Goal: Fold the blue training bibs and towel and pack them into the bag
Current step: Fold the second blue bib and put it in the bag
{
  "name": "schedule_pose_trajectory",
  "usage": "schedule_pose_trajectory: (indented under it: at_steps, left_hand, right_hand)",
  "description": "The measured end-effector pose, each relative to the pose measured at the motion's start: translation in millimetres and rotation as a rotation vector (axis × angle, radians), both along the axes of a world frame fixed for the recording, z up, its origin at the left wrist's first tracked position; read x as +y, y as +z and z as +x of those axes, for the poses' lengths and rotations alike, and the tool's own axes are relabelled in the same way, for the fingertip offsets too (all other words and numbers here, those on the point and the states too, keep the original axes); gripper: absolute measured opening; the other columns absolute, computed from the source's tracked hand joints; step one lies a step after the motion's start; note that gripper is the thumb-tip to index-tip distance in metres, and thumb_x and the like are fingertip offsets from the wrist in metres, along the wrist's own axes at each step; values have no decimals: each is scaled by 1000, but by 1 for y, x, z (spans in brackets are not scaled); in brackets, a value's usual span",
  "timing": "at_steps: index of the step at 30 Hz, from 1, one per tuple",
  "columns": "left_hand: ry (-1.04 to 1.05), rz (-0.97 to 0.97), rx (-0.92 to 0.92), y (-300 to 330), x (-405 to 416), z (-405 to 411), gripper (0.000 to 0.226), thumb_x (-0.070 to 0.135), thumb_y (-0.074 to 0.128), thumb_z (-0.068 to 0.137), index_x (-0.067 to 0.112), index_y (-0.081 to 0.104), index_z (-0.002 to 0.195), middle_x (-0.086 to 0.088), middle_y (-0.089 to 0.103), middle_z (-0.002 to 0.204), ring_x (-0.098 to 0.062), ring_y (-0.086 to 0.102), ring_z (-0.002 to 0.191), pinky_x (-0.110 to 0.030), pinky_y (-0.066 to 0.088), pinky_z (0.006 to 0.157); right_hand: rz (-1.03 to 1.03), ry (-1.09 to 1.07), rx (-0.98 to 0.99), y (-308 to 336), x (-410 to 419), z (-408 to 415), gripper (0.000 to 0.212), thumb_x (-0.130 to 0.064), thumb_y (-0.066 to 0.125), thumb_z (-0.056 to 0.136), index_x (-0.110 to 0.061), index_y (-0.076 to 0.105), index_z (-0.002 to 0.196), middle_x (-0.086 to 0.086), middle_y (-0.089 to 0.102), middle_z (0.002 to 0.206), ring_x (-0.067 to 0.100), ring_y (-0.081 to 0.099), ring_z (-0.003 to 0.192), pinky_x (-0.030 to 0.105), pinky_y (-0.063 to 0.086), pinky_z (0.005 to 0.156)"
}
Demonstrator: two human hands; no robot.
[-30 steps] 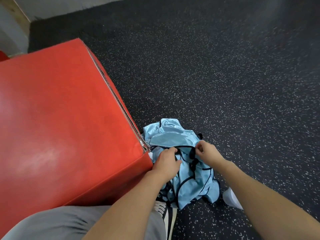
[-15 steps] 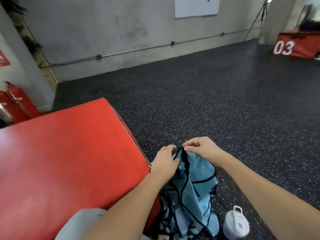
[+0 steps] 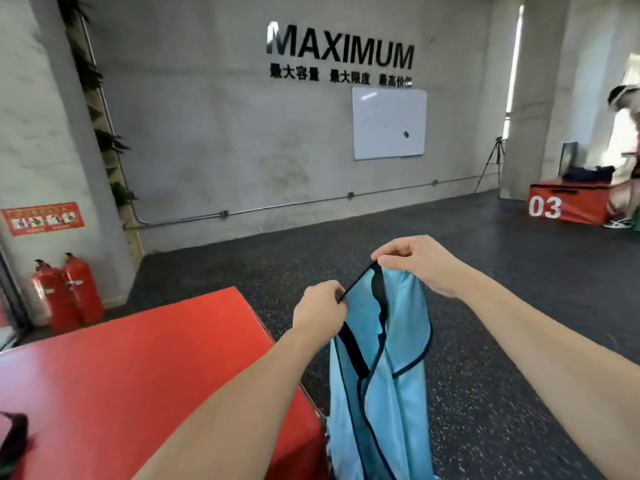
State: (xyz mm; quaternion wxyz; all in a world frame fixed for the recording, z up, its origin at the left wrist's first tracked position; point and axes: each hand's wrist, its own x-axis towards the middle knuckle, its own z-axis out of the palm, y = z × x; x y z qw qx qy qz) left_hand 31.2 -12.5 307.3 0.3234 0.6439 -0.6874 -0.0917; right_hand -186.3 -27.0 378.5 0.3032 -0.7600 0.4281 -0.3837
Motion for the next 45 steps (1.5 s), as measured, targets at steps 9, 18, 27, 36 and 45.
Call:
schedule_pose_trajectory:
  at_steps: [9,18,27,36,45]
  left_hand:
    - [133,-315,-111,176,35,101,13,26,60,94,27,72,96,2,72,96,-21,67,87,-35,56,78]
    - [298,-535,-268,304,122,217,13,21,62,93,15,73,94,-7,71,94,-26,65,85,-35,55,80]
    - [418,-549,-373,317,183,314,12,11,57,96,8,69,96,-8,64,99,-21,52,88,-29,37,76]
    - [490,-491,-344,296,173,385,11,18,60,97,11,68,95,-5,66,90,-21,60,79,-31,45,70]
    - [499,-246,-371,199,89,447,16,16,58,94,9,72,95,-7,68,94,-27,62,88,-37,52,79]
  right_hand:
    - [-318,-185,196,123,3,33,7,-25,82,83,-24,76,85,-10,73,77,6,66,72,8,43,62]
    - [-533,-225,141,193,21,127,13,-35,74,90,-22,75,90,-7,73,82,20,67,70,34,50,63]
    - [-526,-203,65,216,32,206,7,-30,77,89,-24,77,92,-8,73,81,12,66,57,25,49,58]
    - [-310,-37,-191,194,0,281,11,-3,66,95,-3,69,106,14,72,95,21,74,63,26,56,45]
    - [-244,-17,29,93,-80,346,9,-8,66,95,-14,72,95,7,73,89,13,73,78,34,63,67]
